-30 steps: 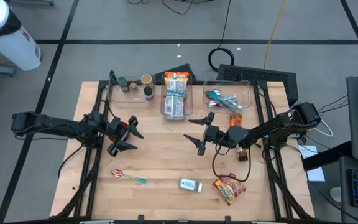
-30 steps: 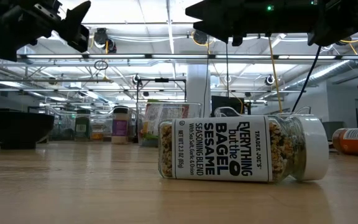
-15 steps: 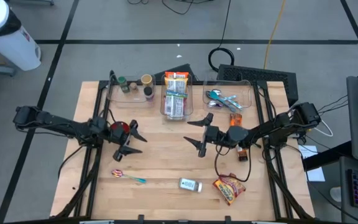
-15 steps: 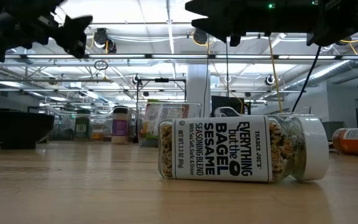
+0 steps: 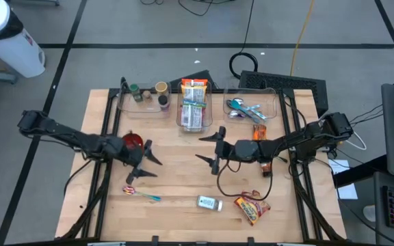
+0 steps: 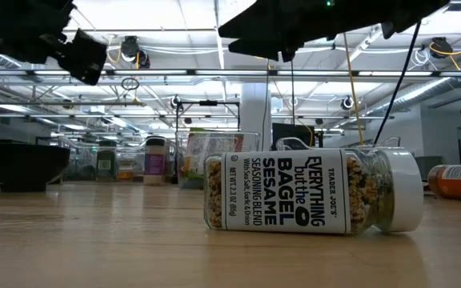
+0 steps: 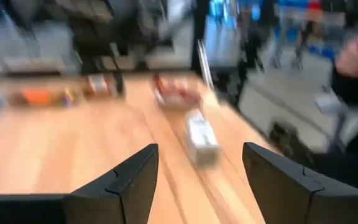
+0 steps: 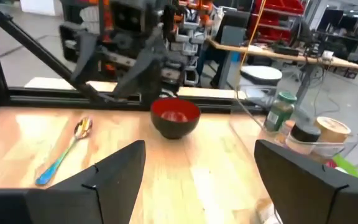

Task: Pick & Place Food Item
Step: Put the bottom blue spoon into the right transparent bin

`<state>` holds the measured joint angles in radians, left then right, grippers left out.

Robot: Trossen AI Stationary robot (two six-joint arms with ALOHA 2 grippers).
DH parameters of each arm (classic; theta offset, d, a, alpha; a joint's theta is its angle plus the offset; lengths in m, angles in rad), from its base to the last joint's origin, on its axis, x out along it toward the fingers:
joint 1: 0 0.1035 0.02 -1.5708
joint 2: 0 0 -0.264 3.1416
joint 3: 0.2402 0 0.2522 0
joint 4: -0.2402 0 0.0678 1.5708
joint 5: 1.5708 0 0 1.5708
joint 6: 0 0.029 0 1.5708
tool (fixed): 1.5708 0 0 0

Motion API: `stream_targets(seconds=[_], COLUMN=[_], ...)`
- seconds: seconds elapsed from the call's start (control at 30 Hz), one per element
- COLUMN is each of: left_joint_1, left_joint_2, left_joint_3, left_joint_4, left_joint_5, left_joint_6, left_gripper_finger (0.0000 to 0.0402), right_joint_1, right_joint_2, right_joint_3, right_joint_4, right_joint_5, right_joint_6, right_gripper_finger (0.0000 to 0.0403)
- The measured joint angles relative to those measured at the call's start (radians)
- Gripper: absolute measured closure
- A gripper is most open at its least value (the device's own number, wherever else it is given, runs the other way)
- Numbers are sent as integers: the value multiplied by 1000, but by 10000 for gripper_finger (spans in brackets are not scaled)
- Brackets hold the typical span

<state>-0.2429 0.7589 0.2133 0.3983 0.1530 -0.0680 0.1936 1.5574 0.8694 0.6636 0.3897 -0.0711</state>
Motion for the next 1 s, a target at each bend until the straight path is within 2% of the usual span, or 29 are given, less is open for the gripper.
stream_targets(seconds=[0.1, 0.2, 0.33, 0.53, 0.83, 1.0], left_joint_1=[-61, -136, -241, -353, -462, -487], left_joint_2=[0, 2, 35, 163, 398, 461], left_joint_3=[106, 210, 270, 273, 273, 273], left_joint_4=[-303, -592, -780, -842, -834, -793], left_joint_5=[-58, -167, -284, -290, -282, -208], left_joint_6=[-27, -77, -170, -342, -489, -570], left_gripper_finger=[163, 163, 163, 163, 163, 163], right_joint_1=[0, 1, 1, 1, 1, 1], right_joint_2=[0, 0, 0, 0, 0, 0], right_joint_3=[1, 1, 1, 1, 1, 1], right_joint_4=[-24, -32, -39, -64, -102, -118], right_joint_5=[0, -1, -1, 0, 1, 1], right_joint_6=[11, 11, 11, 36, 60, 60], right_gripper_finger=[110, 110, 110, 110, 110, 110])
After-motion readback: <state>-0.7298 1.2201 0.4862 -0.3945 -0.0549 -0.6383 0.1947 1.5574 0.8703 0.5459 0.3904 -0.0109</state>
